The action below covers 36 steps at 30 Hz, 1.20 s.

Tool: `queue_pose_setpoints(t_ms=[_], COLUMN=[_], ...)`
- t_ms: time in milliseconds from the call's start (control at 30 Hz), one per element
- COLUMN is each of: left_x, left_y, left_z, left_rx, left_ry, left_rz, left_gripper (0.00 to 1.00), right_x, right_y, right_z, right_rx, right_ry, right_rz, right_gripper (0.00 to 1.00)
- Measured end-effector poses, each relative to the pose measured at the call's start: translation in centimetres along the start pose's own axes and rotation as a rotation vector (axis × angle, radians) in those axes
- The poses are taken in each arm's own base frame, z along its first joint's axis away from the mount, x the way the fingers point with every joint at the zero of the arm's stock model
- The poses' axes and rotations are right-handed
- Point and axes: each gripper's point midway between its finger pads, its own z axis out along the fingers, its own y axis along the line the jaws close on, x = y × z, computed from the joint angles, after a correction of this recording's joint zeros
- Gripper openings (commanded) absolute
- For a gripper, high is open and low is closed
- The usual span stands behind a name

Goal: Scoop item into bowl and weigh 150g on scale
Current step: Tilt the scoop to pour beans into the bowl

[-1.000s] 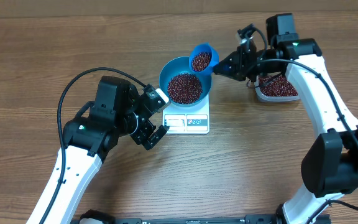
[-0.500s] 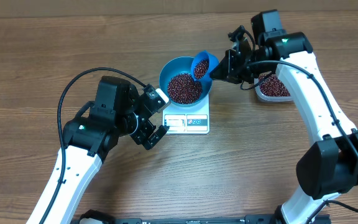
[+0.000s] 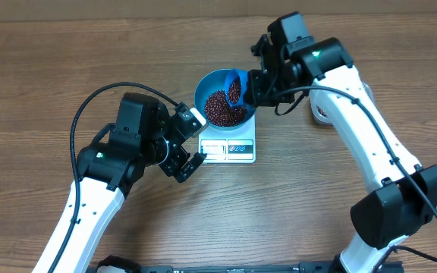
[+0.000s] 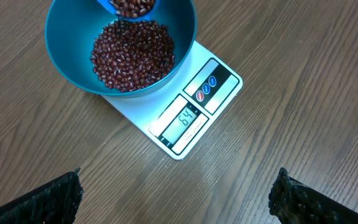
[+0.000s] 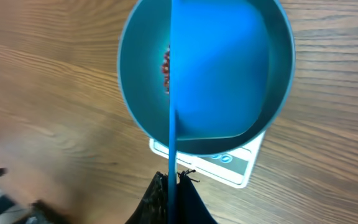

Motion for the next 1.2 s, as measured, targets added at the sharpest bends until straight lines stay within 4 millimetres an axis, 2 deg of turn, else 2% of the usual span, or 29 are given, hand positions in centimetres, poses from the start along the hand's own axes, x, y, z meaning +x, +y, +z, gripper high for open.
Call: queue_pose_setpoints(t_ms=[500,1200], left_x=[0.00,0.00], left_y=[0.00,0.00], left_z=[0.00,0.00], left_rx=[0.000,0.000], left_ry=[0.000,0.000], left_rz=[0.000,0.000], left_gripper=[1.00,0.99], right_x=[-0.06,-0.45], right_y=[-0.27,-0.27], right_z=[0.73,0.66], right_rx=[0.276,0.318], right_ry=[-0.073,-0.101], right_rz=[-0.125,-0.146], right_gripper=[0.04,0.04])
